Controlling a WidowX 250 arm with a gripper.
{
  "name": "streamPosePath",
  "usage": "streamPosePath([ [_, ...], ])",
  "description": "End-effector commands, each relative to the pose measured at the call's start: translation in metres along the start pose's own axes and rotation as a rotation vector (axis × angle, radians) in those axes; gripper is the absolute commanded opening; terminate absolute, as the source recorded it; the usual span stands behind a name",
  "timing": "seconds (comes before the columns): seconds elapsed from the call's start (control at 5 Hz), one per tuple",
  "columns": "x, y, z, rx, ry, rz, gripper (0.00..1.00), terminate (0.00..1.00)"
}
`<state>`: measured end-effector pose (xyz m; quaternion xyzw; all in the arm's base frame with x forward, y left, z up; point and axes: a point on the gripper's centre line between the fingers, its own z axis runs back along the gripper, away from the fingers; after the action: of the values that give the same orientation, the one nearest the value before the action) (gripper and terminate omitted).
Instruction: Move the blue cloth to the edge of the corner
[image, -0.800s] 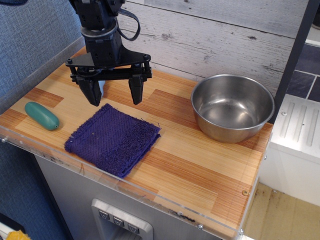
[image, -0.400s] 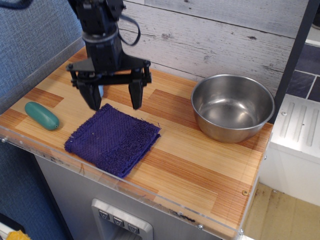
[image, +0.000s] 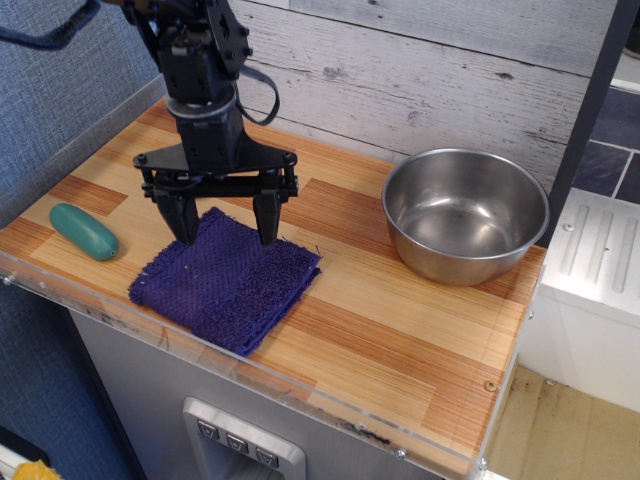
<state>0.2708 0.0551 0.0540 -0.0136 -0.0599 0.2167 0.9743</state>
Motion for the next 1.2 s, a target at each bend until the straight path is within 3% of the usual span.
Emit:
streamPosePath([
  [0.0, 0.001, 0.01, -0.017, 0.029, -0.056, 0.015, 1.0, 0.0],
  [0.6, -0.007, 0.014, -0.038, 0.026, -0.013, 0.002, 1.0, 0.0],
  [1.0, -0.018, -0.002, -0.039, 0.027, -0.006, -0.027, 1.0, 0.0],
])
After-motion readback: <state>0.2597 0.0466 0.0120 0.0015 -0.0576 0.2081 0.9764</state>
